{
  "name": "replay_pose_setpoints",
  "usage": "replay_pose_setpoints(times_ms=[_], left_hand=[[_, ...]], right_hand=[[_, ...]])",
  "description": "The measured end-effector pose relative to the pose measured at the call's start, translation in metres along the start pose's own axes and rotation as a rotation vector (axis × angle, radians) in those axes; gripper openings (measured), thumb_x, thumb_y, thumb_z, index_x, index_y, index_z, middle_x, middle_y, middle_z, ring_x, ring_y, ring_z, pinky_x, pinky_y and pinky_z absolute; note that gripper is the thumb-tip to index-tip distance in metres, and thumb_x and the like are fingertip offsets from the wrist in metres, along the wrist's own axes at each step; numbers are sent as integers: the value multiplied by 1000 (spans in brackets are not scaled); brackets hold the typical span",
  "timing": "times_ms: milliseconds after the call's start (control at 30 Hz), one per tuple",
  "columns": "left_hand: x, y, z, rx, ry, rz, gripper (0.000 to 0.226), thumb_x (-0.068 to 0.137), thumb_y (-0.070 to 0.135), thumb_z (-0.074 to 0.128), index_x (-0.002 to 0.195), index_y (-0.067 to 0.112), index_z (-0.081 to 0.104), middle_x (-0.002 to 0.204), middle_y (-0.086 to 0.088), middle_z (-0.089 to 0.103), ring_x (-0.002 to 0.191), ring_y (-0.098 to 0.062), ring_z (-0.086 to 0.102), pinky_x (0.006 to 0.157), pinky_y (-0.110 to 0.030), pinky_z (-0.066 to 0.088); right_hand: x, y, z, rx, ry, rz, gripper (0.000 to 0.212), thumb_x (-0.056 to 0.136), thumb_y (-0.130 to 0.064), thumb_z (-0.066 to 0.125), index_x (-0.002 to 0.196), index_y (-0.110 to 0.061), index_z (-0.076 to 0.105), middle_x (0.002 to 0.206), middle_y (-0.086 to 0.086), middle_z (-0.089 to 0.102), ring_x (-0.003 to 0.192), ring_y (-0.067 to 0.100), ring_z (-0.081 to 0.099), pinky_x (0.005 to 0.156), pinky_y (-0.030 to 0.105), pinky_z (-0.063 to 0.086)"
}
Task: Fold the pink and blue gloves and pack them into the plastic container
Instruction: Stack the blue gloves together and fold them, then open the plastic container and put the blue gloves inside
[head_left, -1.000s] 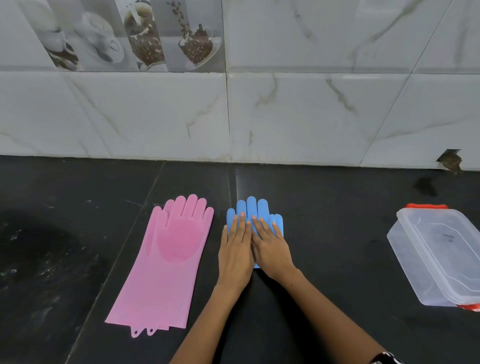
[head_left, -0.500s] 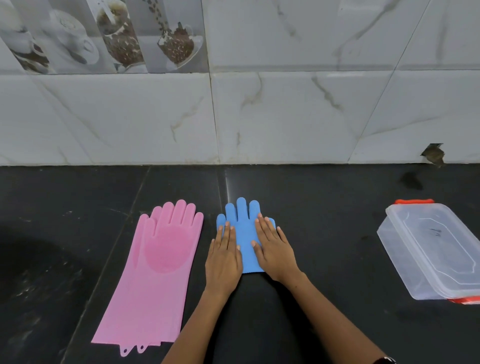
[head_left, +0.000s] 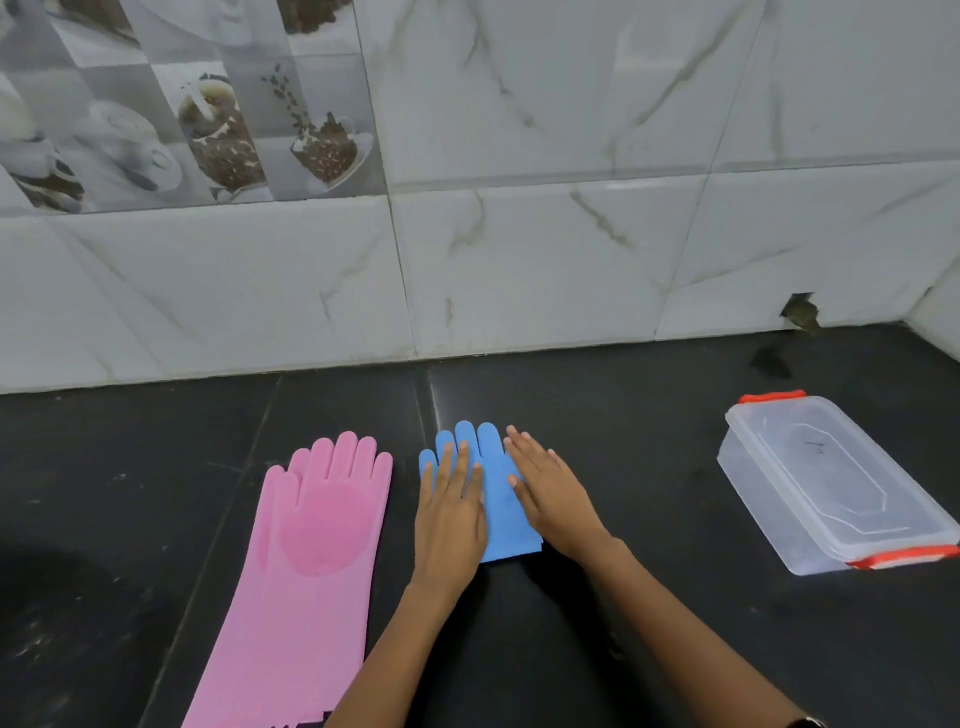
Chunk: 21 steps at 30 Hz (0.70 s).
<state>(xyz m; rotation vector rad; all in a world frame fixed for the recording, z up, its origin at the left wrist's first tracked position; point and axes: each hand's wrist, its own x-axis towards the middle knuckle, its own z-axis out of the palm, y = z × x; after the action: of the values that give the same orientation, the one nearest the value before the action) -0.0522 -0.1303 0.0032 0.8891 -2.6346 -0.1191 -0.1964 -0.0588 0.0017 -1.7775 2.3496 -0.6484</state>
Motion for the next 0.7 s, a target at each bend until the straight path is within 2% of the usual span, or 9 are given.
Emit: replay_pose_setpoints(times_ms=[67,100,167,233,267,400,500,567,700], left_hand=[[5,10,-5,-127,-44,88,44,98,16,43,141,10,41,152,-9,33,144,-24,27,118,-33,12],[9,16,-4,-178,-65,128,42,100,16,39,142,12,41,149,-7,40,140,-22,35,116,-30,19],[17,31,-9,-235,-57,186,39,97,13,44,136,15,49,121,-7,65,108,-19,61,95,-27,45],[24,52,-14,-288,-50,286,35,93,9,51,127,13,58,92,-6,71,79,-17,65,70,-27,53],[27,64,-12,-313,-30,345,33,91,7,55,122,10,62,88,-7,72,76,-19,65,67,-27,53],[35,112,-1,-350,-15,491,28,85,2,61,112,5,67,100,-8,73,88,-23,69,84,-31,51],[41,149,9,-324,-13,538,27,84,1,63,111,5,68,108,-9,71,98,-24,68,93,-38,51],[46,173,12,-310,-3,516,29,86,4,63,114,7,67,116,-8,69,107,-22,65,100,-37,46],[55,211,14,-282,18,400,34,93,14,56,127,10,59,136,-7,56,129,-21,49,112,-38,31]], right_hand=[[-10,0,-18,52,120,81,44,99,-23,37,142,-13,37,152,-1,33,140,13,32,113,30,25],[-17,2,-29,62,192,137,40,98,-21,42,137,-11,46,145,2,45,132,16,44,108,31,35],[-33,7,-51,34,341,226,32,94,-17,50,123,-9,59,124,5,64,111,22,61,95,35,48],[-52,21,-70,-85,474,293,26,89,-13,57,114,-7,63,114,9,67,106,27,63,97,43,46],[-62,30,-80,-175,507,352,27,88,-13,59,114,-7,63,118,11,65,113,29,59,103,48,41],[-96,69,-115,-413,366,725,54,91,-28,55,139,-11,36,153,20,25,144,33,16,115,54,11],[-114,100,-128,-442,204,884,70,92,-29,53,146,-8,15,156,22,9,145,36,6,117,55,5],[-124,115,-132,-417,116,869,72,91,-23,54,147,-7,11,157,20,11,145,35,11,117,53,5],[-140,130,-130,-431,61,640,70,92,-13,50,148,-11,9,158,16,7,145,35,9,117,50,2]])
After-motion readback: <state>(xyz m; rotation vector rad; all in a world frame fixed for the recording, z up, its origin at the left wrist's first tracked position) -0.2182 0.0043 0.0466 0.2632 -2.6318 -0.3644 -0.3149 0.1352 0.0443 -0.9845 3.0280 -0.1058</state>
